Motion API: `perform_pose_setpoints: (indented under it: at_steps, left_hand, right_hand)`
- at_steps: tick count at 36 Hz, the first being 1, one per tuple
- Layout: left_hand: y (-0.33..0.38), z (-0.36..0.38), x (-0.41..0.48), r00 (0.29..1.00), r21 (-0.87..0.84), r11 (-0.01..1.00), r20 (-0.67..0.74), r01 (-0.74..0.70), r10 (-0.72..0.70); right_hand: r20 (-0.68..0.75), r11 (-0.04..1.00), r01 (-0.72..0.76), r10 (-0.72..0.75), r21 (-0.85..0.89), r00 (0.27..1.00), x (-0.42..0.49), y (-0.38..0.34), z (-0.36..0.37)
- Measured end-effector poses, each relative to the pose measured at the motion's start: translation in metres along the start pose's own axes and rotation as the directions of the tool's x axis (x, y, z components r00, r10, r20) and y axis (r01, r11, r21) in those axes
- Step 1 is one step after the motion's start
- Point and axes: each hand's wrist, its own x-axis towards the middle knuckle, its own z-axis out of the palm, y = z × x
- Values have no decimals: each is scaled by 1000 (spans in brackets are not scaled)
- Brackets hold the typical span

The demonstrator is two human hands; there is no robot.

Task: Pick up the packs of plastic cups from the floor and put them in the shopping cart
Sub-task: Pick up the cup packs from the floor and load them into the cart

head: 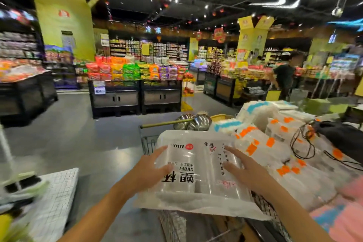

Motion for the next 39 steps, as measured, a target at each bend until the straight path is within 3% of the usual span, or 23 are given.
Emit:
perform_pose_setpoints:
  at_steps: [9, 14, 23, 39]
  left_hand:
    - [27, 45, 53, 994, 62, 995, -72, 83, -79]
    - [47, 70, 84, 993, -24, 999, -113, 38, -40]
    - [73, 101, 137, 994, -7, 999, -93, 53, -53]
    - [-19, 81, 284, 996, -103, 993, -54, 62, -68]
  right_hand:
    - [68, 1000, 17, -19, 22, 998, 63, 49, -42]
    - [70, 998, 54, -54, 11, 996, 96, 78, -69]
    - [92, 999, 16, -19, 35, 996, 145, 121, -89]
    - [99, 1000, -13, 14, -10, 995, 286, 118, -36]
